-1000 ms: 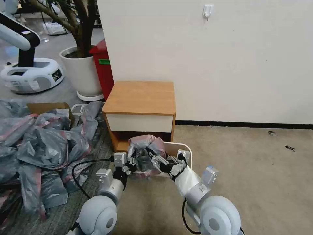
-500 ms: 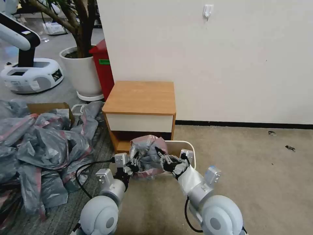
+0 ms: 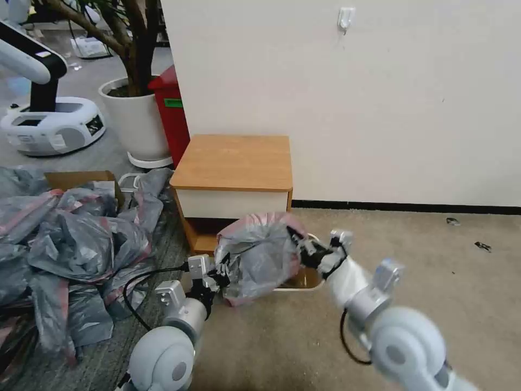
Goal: Pick up the garbage bag from the table and place it over the trash can.
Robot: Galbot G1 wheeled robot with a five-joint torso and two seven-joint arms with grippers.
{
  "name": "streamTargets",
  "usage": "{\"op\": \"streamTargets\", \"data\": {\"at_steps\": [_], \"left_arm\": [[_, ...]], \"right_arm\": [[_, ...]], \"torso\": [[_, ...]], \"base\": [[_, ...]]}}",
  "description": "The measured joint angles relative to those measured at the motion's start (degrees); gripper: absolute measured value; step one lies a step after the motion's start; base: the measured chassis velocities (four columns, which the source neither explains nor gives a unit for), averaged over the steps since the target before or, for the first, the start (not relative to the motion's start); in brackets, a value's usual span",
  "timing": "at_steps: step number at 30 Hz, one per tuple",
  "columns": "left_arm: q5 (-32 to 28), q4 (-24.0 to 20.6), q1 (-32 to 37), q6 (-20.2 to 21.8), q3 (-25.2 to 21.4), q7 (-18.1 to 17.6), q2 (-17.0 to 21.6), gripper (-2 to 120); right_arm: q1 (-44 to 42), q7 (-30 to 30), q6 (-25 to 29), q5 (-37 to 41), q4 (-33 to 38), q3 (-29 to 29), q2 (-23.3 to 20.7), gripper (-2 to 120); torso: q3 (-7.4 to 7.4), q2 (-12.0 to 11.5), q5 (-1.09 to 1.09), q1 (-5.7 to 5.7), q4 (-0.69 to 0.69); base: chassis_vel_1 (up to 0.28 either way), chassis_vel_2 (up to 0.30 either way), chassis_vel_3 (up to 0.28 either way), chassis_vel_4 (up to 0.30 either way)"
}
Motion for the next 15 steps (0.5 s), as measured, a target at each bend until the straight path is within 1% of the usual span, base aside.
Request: {"op": "streamTargets", "data": {"at_steps": [4,6,9,10,13,15], "left_arm": [[-1.2,-0.79,0.68,0.09,-0.51,0.09,-0.31,5],[-1.61,-0.89,0.68,0.11,-0.68,0.12,-0.39,5],[-2.72,-1.03,0.47,0.48,-1.19,0.37,-0.65,5],[-2.72,-1.03,0.47,0.48,-1.19,0.37,-0.65,5],[-3.6,-0.81,0.24,0.73,-1.77,0.72,-1.24,5],[-4.0,-0.75,0.2,0.82,-1.93,0.78,-1.47,5]], "right_arm": [[4.75,5.44,-3.95,6.32,-1.72,0.99,-4.17,0],[5.01,6.56,-4.99,7.65,-1.74,1.46,-4.93,0],[4.92,9.75,-9.14,11.83,-1.46,3.71,-7.53,0],[4.92,9.75,-9.14,11.83,-1.46,3.71,-7.53,0],[4.48,11.84,-12.36,16.89,-1.28,6.12,-9.94,0],[4.27,12.32,-13.03,18.06,-1.18,6.72,-10.57,0]], "torso": [[0.0,0.0,-0.01,0.0,0.01],[0.0,0.0,-0.01,0.0,0.0],[0.0,0.0,-0.01,0.0,-0.01],[0.0,0.0,-0.01,0.0,-0.01],[0.0,0.0,-0.01,0.0,-0.01],[0.0,0.0,-0.01,0.0,0.0]], "base": [[0.0,0.0,0.0,0.0],[0.0,0.0,0.0,0.0],[0.0,0.0,0.0,0.0],[0.0,0.0,0.0,0.0],[0.0,0.0,0.0,0.0],[0.0,0.0,0.0,0.0]]}}
